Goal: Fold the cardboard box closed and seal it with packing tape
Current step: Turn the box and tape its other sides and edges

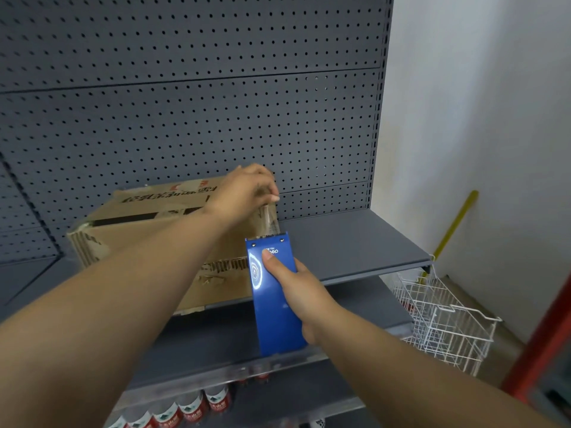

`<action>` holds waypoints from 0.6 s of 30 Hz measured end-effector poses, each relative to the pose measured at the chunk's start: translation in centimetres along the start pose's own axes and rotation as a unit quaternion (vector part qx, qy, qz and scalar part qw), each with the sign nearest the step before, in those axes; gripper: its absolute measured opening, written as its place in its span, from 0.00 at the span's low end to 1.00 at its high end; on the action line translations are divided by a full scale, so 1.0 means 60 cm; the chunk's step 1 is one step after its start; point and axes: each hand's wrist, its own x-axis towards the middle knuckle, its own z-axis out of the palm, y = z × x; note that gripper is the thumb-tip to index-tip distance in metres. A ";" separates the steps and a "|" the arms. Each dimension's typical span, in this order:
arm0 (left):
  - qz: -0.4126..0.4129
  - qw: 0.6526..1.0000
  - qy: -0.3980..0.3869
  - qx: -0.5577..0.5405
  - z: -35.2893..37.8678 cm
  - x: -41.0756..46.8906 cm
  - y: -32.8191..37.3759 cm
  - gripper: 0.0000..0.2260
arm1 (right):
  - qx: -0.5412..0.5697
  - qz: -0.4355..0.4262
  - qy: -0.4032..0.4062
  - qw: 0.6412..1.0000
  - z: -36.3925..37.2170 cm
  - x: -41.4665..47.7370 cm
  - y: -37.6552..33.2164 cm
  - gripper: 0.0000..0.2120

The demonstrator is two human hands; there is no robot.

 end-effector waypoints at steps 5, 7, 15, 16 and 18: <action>0.081 0.980 -0.117 0.138 -0.020 -0.012 -0.013 0.30 | 0.004 0.006 -0.010 1.000 -0.002 -0.004 0.000 0.21; 0.105 0.977 -0.143 0.122 -0.024 -0.018 -0.019 0.30 | 0.006 0.004 -0.015 1.000 -0.004 -0.002 -0.002 0.21; 0.103 0.984 -0.137 0.054 -0.016 -0.008 -0.043 0.14 | 0.032 0.026 -0.063 0.997 -0.023 0.013 -0.021 0.12; 0.090 0.986 -0.135 0.047 -0.020 0.000 -0.044 0.14 | 0.036 0.024 -0.068 0.997 -0.026 0.014 -0.028 0.13; 0.060 0.987 -0.147 0.022 -0.028 0.018 -0.049 0.14 | 0.040 0.001 -0.075 0.996 -0.031 0.019 -0.040 0.16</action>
